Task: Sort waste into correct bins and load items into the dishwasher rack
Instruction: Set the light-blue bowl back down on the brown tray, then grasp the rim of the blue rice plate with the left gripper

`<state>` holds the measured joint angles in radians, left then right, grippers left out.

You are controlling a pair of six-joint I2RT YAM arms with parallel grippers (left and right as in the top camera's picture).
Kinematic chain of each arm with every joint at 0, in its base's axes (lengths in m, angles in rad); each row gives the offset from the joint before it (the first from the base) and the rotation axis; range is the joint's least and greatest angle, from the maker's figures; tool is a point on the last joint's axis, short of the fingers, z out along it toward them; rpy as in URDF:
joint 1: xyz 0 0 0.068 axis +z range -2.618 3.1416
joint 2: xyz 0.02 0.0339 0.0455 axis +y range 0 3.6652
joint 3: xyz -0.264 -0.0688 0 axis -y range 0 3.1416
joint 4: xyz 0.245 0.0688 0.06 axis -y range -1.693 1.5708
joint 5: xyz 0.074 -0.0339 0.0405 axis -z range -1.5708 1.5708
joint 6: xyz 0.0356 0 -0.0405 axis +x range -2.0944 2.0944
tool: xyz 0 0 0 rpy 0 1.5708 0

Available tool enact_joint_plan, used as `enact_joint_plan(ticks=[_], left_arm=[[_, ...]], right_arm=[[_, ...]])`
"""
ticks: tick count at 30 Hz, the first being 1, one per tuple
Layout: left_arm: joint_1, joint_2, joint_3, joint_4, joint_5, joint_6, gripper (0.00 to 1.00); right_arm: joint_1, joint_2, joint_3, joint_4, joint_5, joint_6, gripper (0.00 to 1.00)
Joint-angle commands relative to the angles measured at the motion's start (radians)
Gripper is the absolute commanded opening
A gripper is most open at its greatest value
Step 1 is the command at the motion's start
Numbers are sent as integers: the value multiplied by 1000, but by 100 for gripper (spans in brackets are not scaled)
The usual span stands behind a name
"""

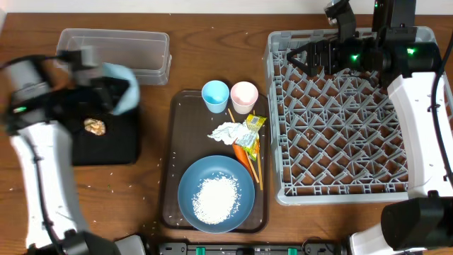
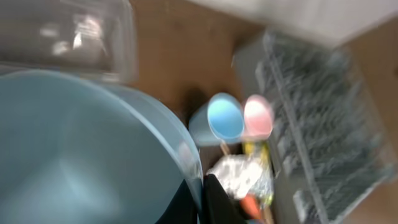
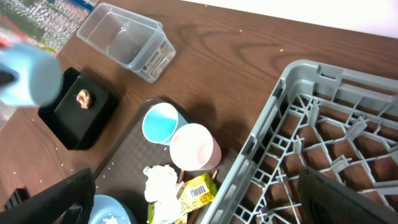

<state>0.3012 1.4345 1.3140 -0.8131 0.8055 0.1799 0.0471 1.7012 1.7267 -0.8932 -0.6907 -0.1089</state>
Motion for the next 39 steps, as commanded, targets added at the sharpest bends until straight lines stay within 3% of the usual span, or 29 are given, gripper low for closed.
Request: enact_joint_plan(ticks=[1,8,18,22,24,32,39], left_arm=[[-143,21,-4,-31,-336,-5,6],[-385,95,-28,-43,-476,-5,6],[-498,154,-34,-58,-478,-10,7],[-523,156,-34,-58,-478,-10,17],[-532,156,-34,-58,-478,-10,28],[-536,155,-34,-58,-478,-10,49],[-563,101,-16,-153,-478,-9,55]], right_arm=[[6,-11,23,-5,-5,11,98],[6,-11,23,-24,14,10,98],[6,-11,23,-27,14,6,98],[6,-11,23,-26,14,6,98],[6,-11,23,-27,14,6,98],[6,-11,23,-27,14,6,98],[6,-11,23,-27,14,6,98]])
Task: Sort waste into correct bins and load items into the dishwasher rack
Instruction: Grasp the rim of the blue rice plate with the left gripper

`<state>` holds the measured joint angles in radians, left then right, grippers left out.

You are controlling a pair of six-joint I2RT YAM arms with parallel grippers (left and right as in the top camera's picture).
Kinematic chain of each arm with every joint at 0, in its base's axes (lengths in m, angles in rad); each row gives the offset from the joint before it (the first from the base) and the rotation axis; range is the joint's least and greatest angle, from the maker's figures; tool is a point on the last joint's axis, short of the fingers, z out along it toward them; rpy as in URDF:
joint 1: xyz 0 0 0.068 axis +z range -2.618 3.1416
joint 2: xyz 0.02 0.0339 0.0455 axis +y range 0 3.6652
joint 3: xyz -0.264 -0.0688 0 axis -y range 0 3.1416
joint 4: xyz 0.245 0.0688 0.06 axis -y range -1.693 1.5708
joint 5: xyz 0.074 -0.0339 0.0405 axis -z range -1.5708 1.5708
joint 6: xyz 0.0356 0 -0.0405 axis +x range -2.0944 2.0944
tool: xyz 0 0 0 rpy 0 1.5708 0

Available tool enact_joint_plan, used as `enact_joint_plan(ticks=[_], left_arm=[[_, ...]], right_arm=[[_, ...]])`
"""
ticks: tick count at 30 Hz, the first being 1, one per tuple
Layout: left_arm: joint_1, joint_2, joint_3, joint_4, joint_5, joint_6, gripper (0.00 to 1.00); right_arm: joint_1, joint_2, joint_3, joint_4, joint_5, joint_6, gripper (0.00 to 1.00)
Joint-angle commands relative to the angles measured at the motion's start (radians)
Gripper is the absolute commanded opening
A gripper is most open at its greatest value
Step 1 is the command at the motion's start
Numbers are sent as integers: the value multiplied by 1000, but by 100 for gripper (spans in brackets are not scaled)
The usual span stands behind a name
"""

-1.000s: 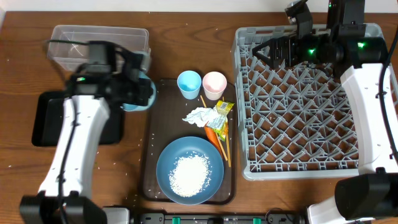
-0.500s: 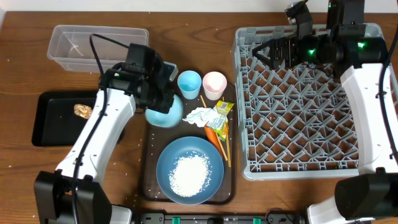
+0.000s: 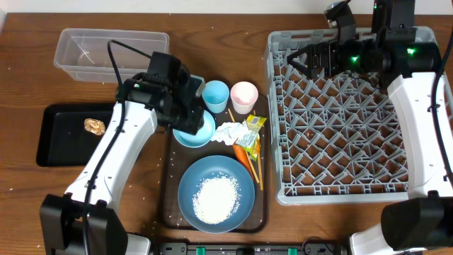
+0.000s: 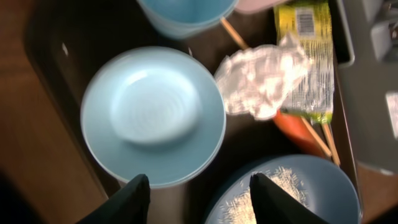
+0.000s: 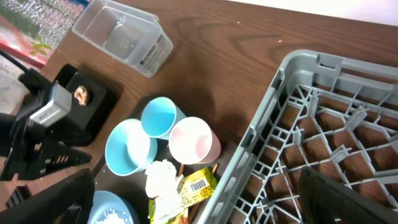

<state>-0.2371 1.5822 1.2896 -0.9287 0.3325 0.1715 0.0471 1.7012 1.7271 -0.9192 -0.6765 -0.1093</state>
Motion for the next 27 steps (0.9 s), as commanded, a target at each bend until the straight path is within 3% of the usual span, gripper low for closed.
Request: enact_joint_plan(ticks=[1,10,15,27], left_arm=[[-40,-66,9,-60,-5,0,56],[-364,-77,-23,-176,-48,37,63],[-523,-1,-31,-159,-87,-34,64],[-688,181,-31,-48,-86,-125,64]], right_arm=[[6,-11,23,-1,0,7,98],[6,-11,23,-8,23,7,99],[6,-11,23,-35,23,7,99],[6,-11,23,-175,133,-46,96]])
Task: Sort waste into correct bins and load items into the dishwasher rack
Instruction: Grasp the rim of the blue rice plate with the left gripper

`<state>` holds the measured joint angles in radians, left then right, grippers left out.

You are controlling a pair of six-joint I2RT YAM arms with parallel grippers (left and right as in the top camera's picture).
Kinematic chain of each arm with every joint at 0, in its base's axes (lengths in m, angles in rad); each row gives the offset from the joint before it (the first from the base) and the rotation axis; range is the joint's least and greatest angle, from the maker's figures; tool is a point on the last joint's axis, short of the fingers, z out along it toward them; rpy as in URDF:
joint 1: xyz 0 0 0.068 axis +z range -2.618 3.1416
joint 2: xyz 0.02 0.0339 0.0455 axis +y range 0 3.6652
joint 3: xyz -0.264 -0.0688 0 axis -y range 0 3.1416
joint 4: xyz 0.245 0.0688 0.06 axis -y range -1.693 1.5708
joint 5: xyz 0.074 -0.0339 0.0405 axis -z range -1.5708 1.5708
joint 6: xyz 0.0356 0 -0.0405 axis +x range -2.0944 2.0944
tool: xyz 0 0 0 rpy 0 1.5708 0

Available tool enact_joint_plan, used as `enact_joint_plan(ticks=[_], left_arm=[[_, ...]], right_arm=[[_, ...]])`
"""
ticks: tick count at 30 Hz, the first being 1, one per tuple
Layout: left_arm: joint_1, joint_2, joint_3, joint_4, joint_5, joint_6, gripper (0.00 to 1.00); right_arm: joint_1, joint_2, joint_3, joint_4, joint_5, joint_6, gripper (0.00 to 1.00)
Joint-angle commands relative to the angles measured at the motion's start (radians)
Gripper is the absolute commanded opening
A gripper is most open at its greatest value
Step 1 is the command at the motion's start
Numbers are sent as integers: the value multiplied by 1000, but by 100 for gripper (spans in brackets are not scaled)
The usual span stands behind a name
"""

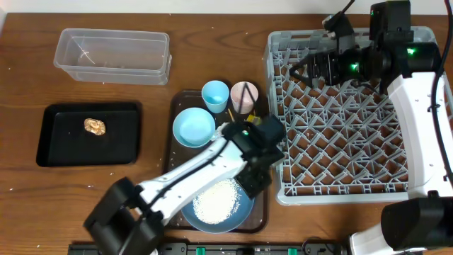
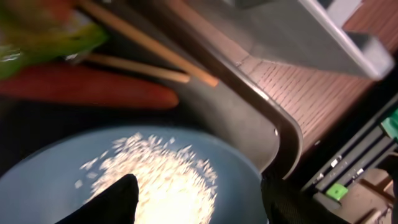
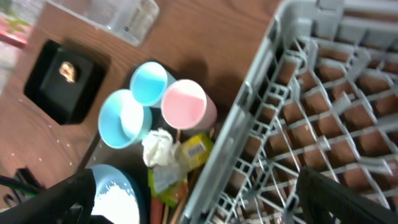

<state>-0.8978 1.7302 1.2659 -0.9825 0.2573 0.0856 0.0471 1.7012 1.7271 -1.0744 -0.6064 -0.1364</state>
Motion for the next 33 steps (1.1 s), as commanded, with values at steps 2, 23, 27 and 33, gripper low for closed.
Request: enact_joint_plan(ticks=[2,23,27,33], left_arm=[[-49,54,-8,16,-11,-39,64],[-74,66,-74,109,-112,-175,60],[-74,65,-74,114,-113,-187,54],[-74,65,-74,102,-233,-363,45]], right_arm=[[6,-11,23,-37,90,-19,96],[6,-11,23,-49,102,-18,97],[6,-11,23,-53,102,-18,96],[6,-11,23,-66,103,-19,96]])
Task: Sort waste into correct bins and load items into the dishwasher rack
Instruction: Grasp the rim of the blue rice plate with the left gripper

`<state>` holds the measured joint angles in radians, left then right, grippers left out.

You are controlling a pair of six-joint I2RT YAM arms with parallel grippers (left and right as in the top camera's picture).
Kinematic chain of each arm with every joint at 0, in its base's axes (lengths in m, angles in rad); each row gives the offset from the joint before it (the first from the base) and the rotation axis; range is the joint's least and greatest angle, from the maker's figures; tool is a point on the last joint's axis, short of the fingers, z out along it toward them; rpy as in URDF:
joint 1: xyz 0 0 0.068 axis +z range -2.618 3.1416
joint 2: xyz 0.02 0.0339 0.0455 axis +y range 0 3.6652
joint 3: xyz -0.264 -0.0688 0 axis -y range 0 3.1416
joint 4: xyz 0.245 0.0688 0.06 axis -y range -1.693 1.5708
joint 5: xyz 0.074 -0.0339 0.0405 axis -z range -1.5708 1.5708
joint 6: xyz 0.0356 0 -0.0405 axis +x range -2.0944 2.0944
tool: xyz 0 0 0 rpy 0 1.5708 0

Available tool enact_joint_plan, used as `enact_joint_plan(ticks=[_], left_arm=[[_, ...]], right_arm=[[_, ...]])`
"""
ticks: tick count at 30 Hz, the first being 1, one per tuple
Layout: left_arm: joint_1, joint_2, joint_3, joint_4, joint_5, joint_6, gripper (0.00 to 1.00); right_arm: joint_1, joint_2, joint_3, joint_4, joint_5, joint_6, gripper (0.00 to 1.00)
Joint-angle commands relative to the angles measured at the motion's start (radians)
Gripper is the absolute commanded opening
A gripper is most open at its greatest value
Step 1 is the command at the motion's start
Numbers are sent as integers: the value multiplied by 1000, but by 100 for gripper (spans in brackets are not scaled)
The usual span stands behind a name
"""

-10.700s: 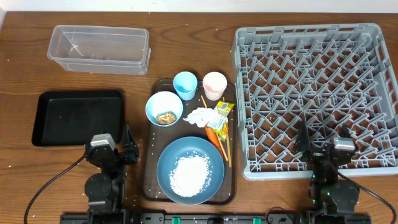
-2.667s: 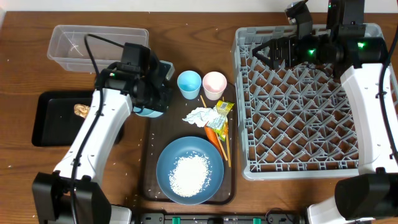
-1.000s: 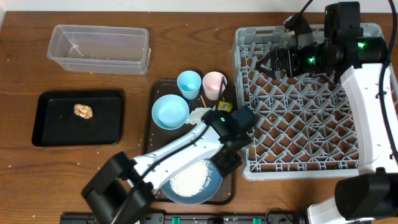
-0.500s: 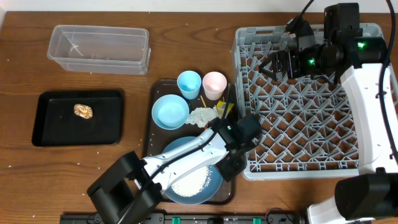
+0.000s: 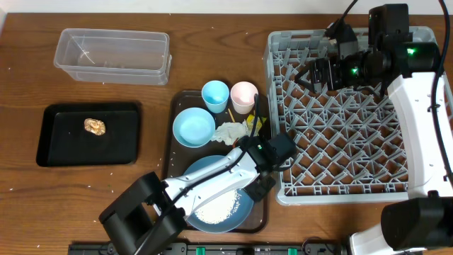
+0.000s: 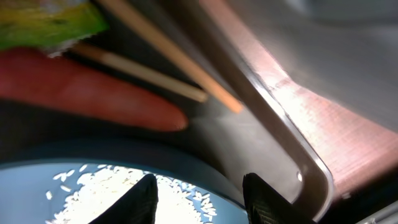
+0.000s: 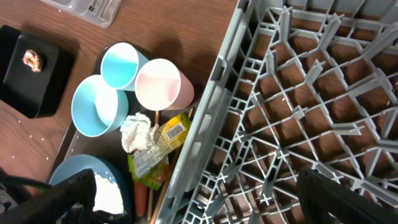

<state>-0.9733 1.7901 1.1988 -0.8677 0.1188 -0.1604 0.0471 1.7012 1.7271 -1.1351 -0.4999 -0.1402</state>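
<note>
A blue plate [image 5: 212,198] of white rice lies at the front of the brown tray [image 5: 172,163]. My left gripper [image 5: 263,177] hangs low at the plate's right rim. In the left wrist view the left gripper [image 6: 202,202] is open, its fingertips [image 6: 142,198] over the rice-covered plate [image 6: 93,186] and its rim. Just beyond lie a carrot [image 6: 81,93], chopsticks [image 6: 168,59] and a yellow wrapper [image 6: 50,18]. An empty blue bowl [image 5: 194,127], blue cup [image 5: 215,95], pink cup [image 5: 244,95] and crumpled paper [image 5: 230,131] share the tray. My right gripper [image 5: 318,71] stands open above the grey dishwasher rack [image 5: 347,113].
A black bin [image 5: 88,134] at the left holds a brown food scrap [image 5: 95,126]. A clear plastic bin [image 5: 113,55] stands at the back left. The rack's left wall [image 7: 205,118] runs right beside the tray's right edge [image 6: 273,137].
My left gripper has sunk closer to the plate's right rim, still open. The right gripper has shifted a little further over the rack, and stays open.
First my left gripper held the blue bowl over the black bin at the left. Then the bowl stood on the tray beside the blue cup, with the gripper open above it. After that the left gripper was at the rice plate's right edge, where it now hangs lower.
</note>
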Motion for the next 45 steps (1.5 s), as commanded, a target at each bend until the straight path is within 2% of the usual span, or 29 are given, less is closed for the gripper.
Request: enact_joint_plan(ticks=[1,14,26,33,41,45], left_arm=[[2,5,-7,-13,-113,-143,45],[96,6,-16,-16,-116,-288,46],[115,21,-17,-32,-64,-286,45],[159,55,-17,-51,-17,-286,30],[213,101,-17,-56,41,-282,27],[222,103,-17,-58,46,-283,11]], right_arm=[[6,-11,23,-6,-1,-14,96],[6,-11,23,-3,-1,-14,97],[6,-11,23,-7,-1,-14,97],[6,-11,23,-3,0,-14,98],[6,-11,23,-2,12,-14,98],[6,-10,23,0,29,-14,98]])
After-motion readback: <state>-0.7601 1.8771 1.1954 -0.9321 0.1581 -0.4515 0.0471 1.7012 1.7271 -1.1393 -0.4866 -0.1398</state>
